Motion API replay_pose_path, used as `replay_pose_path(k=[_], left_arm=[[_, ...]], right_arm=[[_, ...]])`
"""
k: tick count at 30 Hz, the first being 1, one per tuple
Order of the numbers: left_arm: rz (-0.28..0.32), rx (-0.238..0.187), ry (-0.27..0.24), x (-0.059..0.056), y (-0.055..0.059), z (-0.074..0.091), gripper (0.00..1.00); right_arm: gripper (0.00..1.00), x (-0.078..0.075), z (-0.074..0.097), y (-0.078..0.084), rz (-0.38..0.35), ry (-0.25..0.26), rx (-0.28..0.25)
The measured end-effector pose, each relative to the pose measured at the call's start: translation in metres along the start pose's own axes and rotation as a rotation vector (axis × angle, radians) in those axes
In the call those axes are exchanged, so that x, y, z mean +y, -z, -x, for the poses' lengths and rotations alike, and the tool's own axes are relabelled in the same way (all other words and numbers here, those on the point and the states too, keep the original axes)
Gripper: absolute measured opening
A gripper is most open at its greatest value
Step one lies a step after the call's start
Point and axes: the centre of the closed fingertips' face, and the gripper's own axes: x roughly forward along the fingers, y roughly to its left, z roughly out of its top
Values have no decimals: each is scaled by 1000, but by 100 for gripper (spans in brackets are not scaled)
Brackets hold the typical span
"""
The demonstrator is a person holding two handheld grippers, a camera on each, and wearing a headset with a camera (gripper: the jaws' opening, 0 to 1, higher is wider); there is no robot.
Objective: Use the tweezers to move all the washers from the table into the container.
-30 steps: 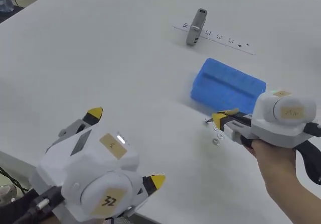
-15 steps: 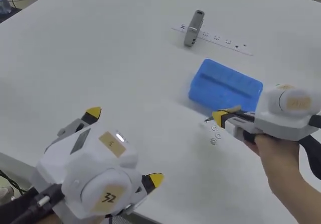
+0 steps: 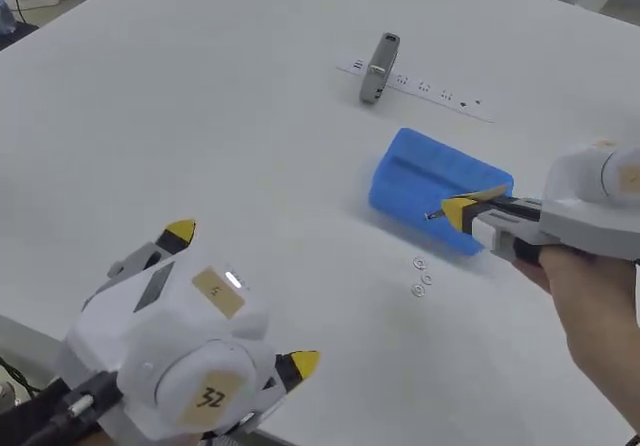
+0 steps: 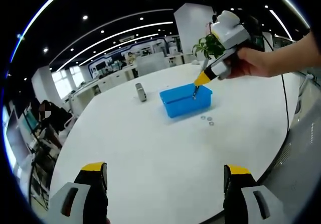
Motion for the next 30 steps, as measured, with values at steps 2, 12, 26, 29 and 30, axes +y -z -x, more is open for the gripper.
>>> replay_pose_path(k=[2,12,26,29,30], left_arm=[[-2,-1,0,0,0,0,99],[0,6,2,0,1,0,99],[2,24,-10,2,5,-2,99],[-2,29,-9,2,5,-2,99],[-4,31,-9,2,6,-2,99]], right_arm=[[2,-5,-1,-4,9,0,3],[2,-36,-22,-17,8,35,10],[2,-39,-74,16,36,4,191],[2,-43,-81,19,48,6,214],[2,-44,-82,20,54,10,219]])
